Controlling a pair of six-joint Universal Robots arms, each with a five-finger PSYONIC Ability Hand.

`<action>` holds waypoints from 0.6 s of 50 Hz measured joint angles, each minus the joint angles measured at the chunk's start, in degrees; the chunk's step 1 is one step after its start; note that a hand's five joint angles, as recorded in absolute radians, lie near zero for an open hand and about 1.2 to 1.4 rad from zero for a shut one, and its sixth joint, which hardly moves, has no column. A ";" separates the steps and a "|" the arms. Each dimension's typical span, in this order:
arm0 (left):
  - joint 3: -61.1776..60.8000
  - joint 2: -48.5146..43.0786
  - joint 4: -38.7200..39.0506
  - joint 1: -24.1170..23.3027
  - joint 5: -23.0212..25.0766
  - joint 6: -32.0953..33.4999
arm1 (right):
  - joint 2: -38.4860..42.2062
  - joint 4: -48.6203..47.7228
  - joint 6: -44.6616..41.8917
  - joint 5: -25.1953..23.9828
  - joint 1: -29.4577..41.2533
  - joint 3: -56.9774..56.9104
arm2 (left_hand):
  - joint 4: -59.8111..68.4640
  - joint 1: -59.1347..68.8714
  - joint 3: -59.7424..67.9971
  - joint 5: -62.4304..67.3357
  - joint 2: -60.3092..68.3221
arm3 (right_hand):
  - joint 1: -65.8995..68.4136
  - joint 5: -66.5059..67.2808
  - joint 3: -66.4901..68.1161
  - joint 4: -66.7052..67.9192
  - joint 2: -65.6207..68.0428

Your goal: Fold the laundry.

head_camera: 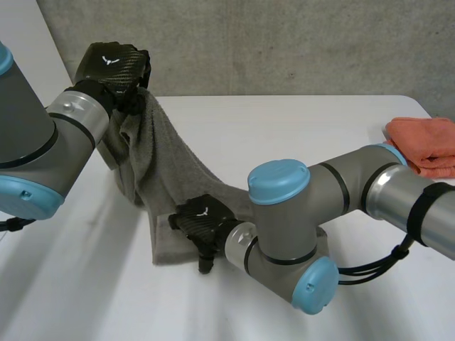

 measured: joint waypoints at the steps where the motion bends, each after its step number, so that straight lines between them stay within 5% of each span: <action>1: 0.00 -0.06 -0.01 0.00 -0.01 0.00 | 0.74 -0.18 0.04 -0.46 0.25 -1.04 | 0.00 0.00 0.00 0.00 0.00 | 0.07 0.25 0.33 0.07 0.00; 30: -0.01 -0.45 -0.01 -0.02 0.00 -0.03 | 11.69 0.47 3.32 -1.85 4.38 -16.38 | 0.01 0.00 0.00 0.00 0.00 | 9.53 11.08 12.84 12.59 12.93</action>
